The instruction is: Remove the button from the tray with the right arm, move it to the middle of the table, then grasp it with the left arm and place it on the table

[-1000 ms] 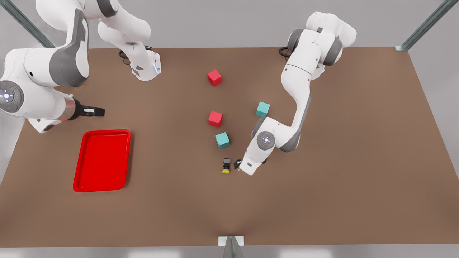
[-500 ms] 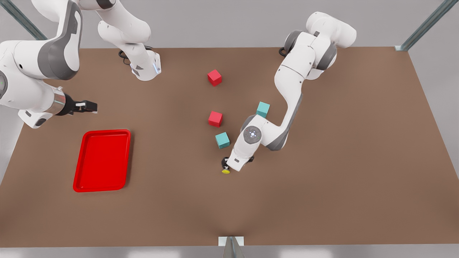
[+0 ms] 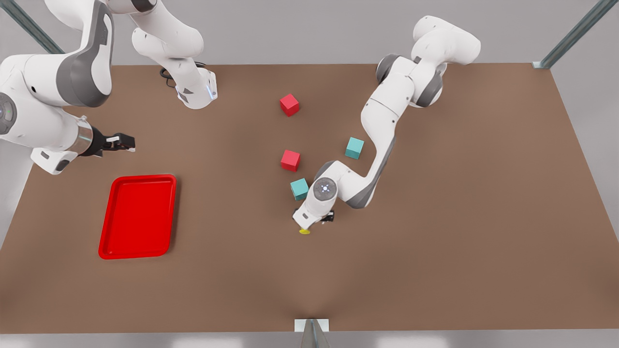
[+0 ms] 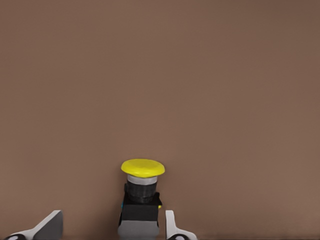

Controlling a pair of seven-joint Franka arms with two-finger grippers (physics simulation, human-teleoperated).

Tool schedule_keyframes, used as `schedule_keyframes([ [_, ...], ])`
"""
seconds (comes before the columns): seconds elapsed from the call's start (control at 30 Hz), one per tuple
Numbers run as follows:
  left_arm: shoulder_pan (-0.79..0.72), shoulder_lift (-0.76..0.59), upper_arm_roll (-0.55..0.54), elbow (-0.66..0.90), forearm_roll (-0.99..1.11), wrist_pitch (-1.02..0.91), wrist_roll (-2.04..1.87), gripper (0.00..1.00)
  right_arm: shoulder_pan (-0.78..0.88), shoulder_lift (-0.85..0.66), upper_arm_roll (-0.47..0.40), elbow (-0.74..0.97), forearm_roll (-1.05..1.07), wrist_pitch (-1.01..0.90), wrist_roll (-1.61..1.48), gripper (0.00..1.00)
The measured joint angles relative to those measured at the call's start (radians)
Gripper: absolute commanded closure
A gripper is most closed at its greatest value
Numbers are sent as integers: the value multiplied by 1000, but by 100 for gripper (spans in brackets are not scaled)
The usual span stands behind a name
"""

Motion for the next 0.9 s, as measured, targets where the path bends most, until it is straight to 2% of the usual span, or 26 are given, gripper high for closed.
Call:
schedule_keyframes([
  [0.57,-23,82,1,77,38,72,106,0,1,0,1,0,9,-1,-34,0],
  [0.6,-23,82,1,76,41,72,109,3,1,0,2,0,9,-1,-35,0],
  [0.73,-23,81,1,74,47,70,122,27,2,0,10,0,9,-1,-39,0],
  [0.8,-23,81,1,74,48,68,127,34,4,0,15,0,9,-1,-41,0],
  [0.9,-22,81,1,73,49,65,134,38,11,0,17,0,9,-1,-43,0],
])
